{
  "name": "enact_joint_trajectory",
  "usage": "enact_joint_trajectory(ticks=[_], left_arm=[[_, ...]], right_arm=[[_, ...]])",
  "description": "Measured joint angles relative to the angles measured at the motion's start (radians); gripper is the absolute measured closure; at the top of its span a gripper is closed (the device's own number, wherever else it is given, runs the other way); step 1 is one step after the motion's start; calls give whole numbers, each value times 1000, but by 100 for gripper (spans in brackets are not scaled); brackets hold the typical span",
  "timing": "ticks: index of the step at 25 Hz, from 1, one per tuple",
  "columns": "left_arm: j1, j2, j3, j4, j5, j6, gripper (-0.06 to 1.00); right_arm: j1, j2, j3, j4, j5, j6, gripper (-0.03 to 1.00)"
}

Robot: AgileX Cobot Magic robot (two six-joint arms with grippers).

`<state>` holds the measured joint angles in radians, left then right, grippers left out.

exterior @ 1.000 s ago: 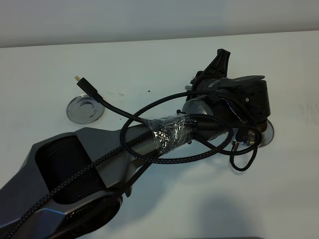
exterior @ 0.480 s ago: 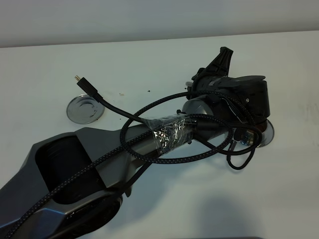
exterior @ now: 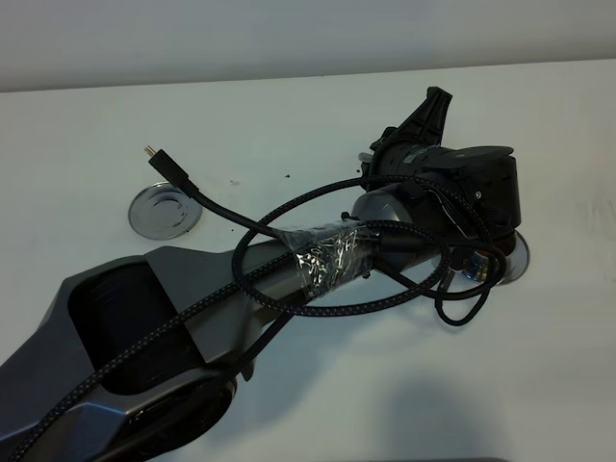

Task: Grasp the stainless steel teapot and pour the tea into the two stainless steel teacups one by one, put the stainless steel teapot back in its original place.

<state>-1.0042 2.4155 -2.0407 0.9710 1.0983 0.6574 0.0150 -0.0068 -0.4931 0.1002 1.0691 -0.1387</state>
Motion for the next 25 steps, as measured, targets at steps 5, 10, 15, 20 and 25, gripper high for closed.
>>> enact_joint_trajectory(ticks=[5,10,15,20,25], left_arm=[[0,0,0,1,-1,18,72],[0,0,0,17,-4,18,72],[0,0,0,27,-8,19,72],[0,0,0,35,-10,19,72],[0,0,0,46,-21,19,72]], right_arm=[[0,0,0,0,0,0,73],[0,0,0,0,0,0,73],[0,0,0,0,0,0,73],[0,0,0,0,0,0,73],[0,0,0,0,0,0,73]])
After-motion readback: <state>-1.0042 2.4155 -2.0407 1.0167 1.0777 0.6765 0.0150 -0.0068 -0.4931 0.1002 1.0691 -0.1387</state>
